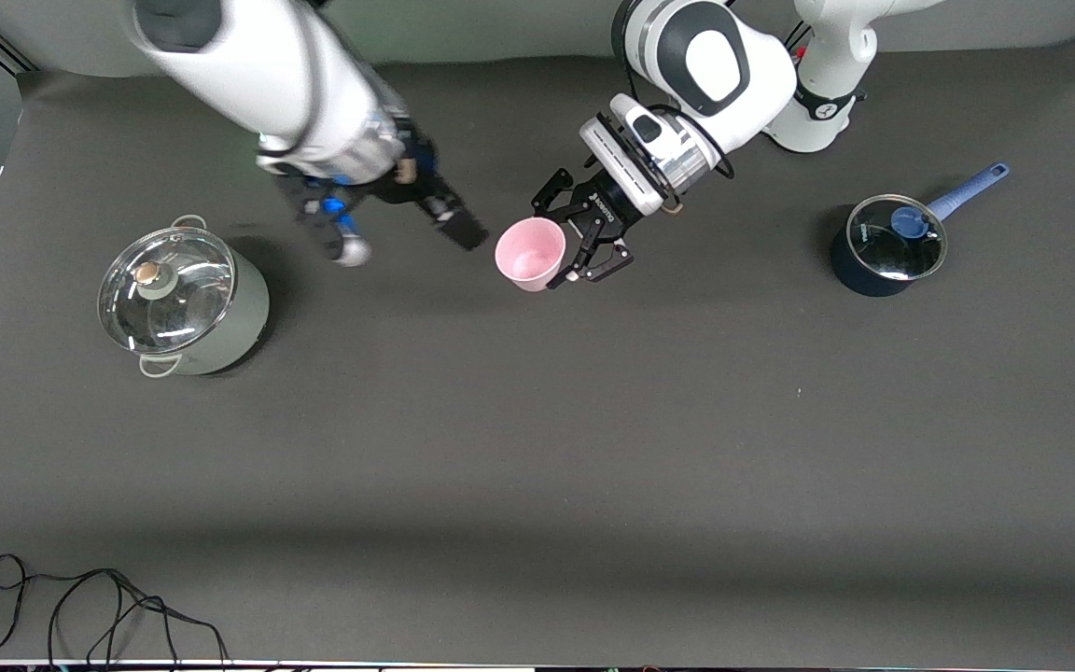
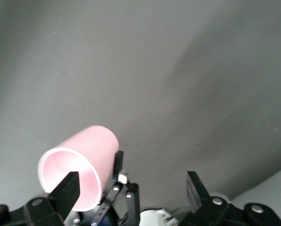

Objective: Transfer pink cup from left to right arm
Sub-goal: 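Close the right gripper on the cup rim beside the left gripper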

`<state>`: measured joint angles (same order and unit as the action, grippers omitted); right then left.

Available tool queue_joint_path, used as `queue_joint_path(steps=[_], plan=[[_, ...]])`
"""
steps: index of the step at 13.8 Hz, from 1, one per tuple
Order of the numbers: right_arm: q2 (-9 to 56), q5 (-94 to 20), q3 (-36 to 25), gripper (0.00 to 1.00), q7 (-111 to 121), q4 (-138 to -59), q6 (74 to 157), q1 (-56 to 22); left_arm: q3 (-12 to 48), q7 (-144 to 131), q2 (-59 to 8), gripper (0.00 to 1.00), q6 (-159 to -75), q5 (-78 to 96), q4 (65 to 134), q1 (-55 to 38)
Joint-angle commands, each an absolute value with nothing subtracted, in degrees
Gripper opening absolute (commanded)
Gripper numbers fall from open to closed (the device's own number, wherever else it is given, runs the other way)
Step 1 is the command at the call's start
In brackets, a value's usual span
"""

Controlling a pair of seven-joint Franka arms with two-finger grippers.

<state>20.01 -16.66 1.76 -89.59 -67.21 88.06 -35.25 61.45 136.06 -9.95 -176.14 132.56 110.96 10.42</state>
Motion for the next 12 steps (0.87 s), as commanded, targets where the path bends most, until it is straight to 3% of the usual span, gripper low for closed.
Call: queue_joint_path(steps=[1,4,6,9,10,12], plan=[[23.9,-13.6,1.2,1.00,-91.4,-64.2,89.7,-39.6,61.1,136.4,-10.5,0.30,-177.4,133.8,109.7,9.6],[26.3,-13.4,1.2,1.00,-92.4,-64.2,93.2,-40.9,61.0,136.4,-10.5,0.30,-177.4,133.8,109.7,9.6],[26.6,-13.4,1.2,0.86,-92.3,-64.1,93.7,-40.8,61.0,136.4,-10.5,0.30,-177.3,133.8,109.7,9.6],[26.2,-13.4,0.9,0.84,-92.0,-63.1,93.3,-40.2,61.0,136.4,-10.5,0.30,-177.4,133.8,109.7,9.6],[26.2,-13.4,0.8,0.80,-91.9,-63.0,93.2,-40.0,61.0,136.4,-10.5,0.30,-177.4,133.8,109.7,9.7],[26.1,-13.4,0.7,0.58,-91.9,-63.0,93.1,-40.0,61.0,136.4,-10.5,0.31,-177.3,133.8,109.7,9.6]])
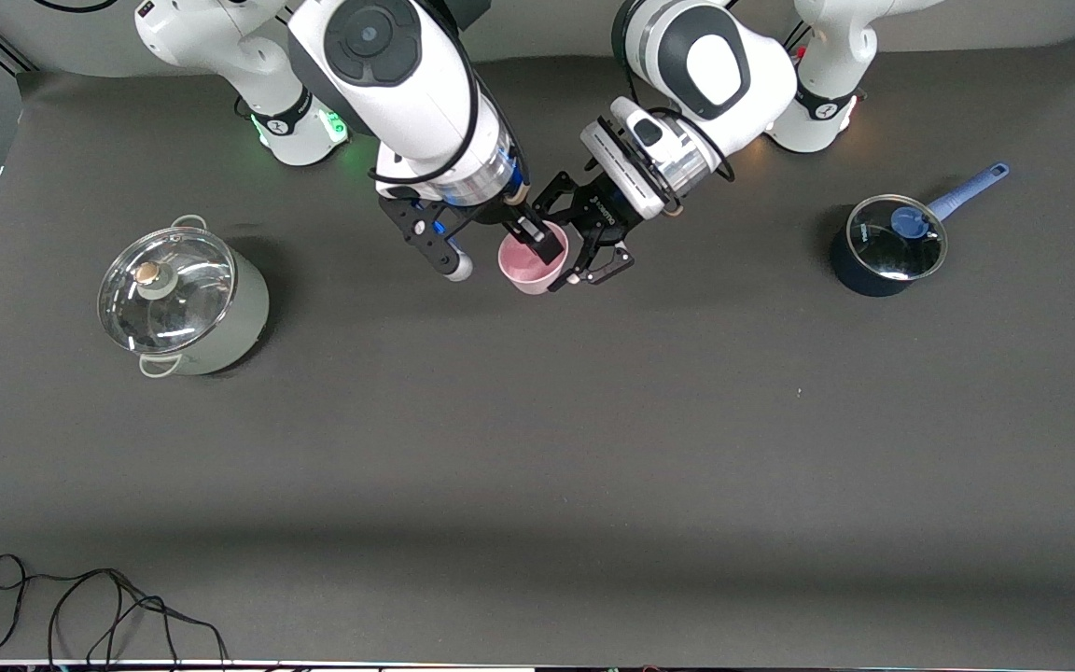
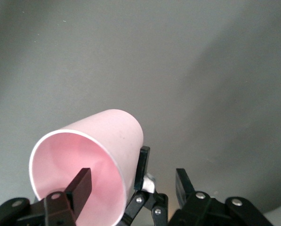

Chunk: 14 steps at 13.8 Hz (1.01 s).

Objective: Transfer pink cup from left to right arm
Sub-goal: 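Close the right gripper on the cup rim beside the left gripper, then pull the cup away with the right gripper while the left gripper opens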

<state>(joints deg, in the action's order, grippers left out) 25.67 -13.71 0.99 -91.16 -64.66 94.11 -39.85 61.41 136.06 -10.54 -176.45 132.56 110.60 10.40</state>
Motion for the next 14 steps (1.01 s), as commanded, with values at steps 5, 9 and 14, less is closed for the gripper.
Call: queue_joint_path(steps=[5,9,14], plan=[[26.0,-13.4,0.4,0.00,-91.4,-63.0,93.1,-39.9,61.0,136.4,-10.5,0.31,-177.4,133.8,109.8,9.7],[25.4,-13.6,0.3,0.00,-89.4,-62.9,92.6,-37.9,61.0,136.4,-10.6,0.31,-177.4,133.8,109.8,9.6],[21.5,-13.4,0.1,0.00,-76.5,-62.3,84.7,-32.8,61.0,136.4,-10.6,0.86,-177.3,133.7,109.8,9.7]])
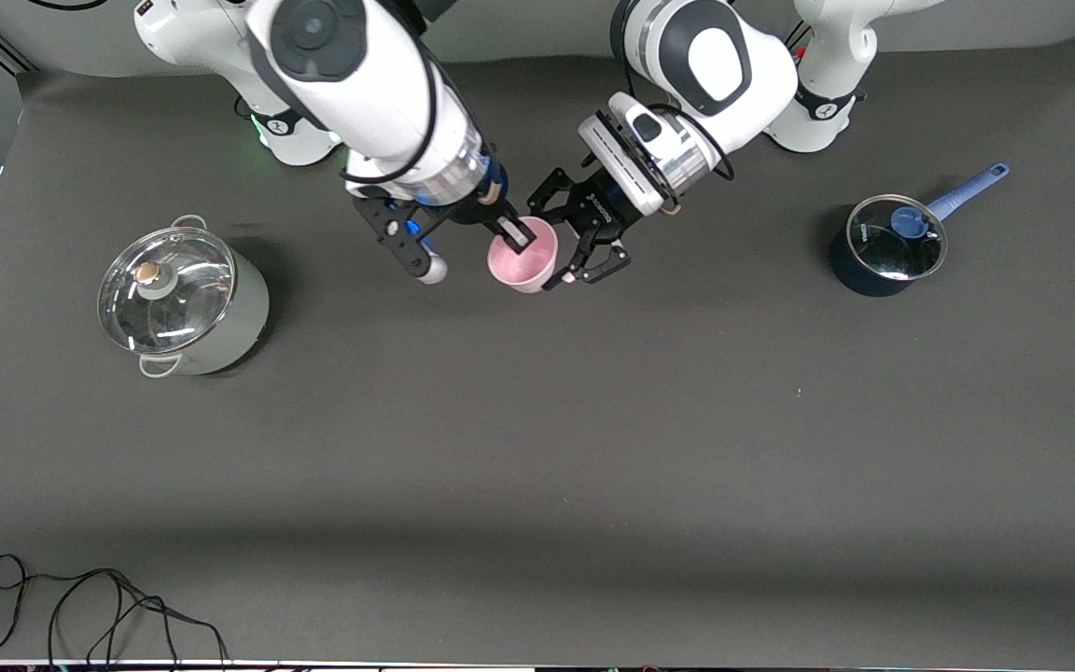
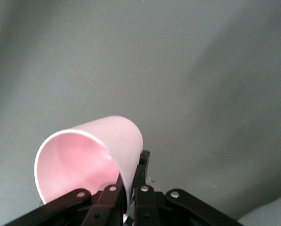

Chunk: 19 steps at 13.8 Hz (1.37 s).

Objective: Transfer pink cup from left to right arm
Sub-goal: 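Pull the cup away with the right gripper while the left gripper opens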

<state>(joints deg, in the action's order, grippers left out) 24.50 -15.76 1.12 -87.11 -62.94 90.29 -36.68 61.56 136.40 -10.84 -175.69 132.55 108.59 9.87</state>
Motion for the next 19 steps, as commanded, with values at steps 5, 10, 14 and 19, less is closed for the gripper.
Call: queue_joint_path(steps=[5,10,14,19], plan=[[16.0,-13.4,0.2,0.00,-60.5,-62.1,76.9,-23.7,60.9,136.3,-11.8,0.99,-177.4,133.7,109.9,10.0],[12.3,-10.4,-0.1,0.00,-31.3,-62.9,68.5,-10.1,56.9,130.5,-15.0,0.99,-177.4,133.6,109.9,12.0],[11.6,-3.6,-5.7,0.00,-9.9,-65.0,67.9,-8.4,52.6,130.3,-19.0,0.99,-176.9,132.9,110.1,14.1],[7.8,-4.5,-9.8,0.00,-3.6,-82.9,85.9,-8.6,53.4,127.0,-27.4,1.00,-173.6,130.3,108.1,20.6]])
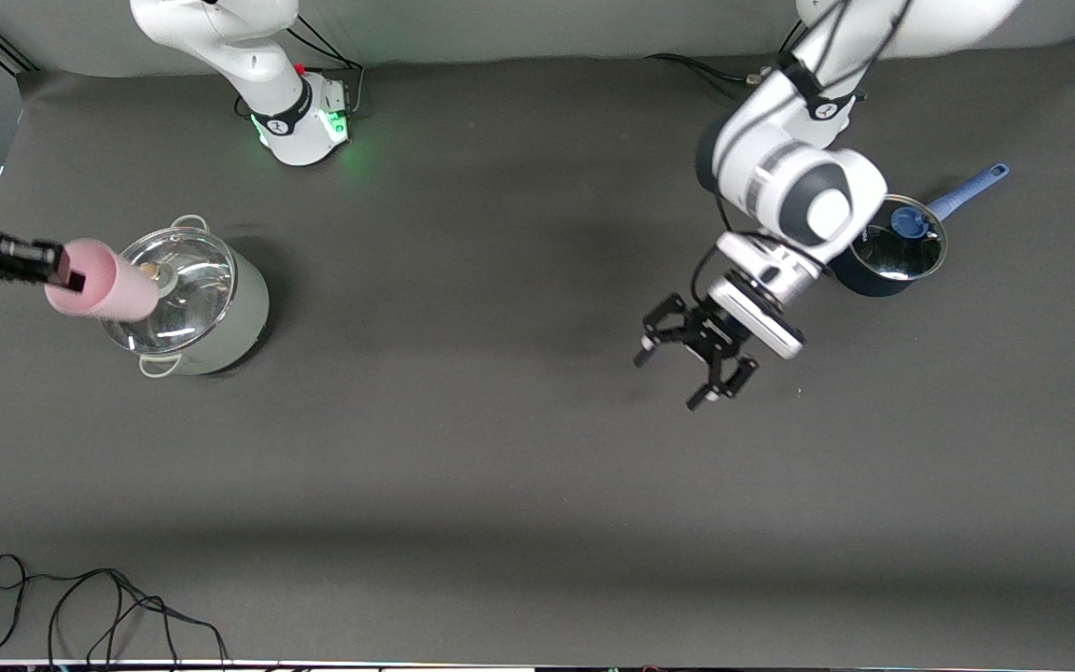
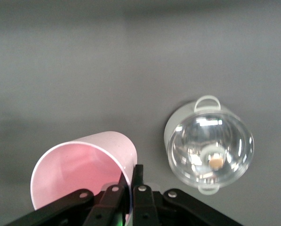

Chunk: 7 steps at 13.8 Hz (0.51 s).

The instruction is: Transfer pink cup from left to right arm

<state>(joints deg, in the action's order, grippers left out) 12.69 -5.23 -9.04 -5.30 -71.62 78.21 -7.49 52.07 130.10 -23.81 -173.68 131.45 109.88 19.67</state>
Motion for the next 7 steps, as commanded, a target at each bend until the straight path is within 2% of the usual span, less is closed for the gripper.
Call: queue_joint_path(steps=[1,3,7], plan=[[5.6,-4.5,-9.7,0.00,-3.6,-89.7,92.0,-8.7,54.0,123.3,-27.9,1.00,-173.5,130.3,107.9,20.7],[2.5,-4.5,-9.8,0.00,-3.6,-101.2,102.5,-8.7,54.8,114.1,-29.0,1.00,-173.5,130.1,106.4,20.7],[2.9,-5.0,-9.8,0.00,-3.6,-112.9,116.9,-8.6,58.6,106.3,-32.6,1.00,-173.6,129.9,104.2,22.8]])
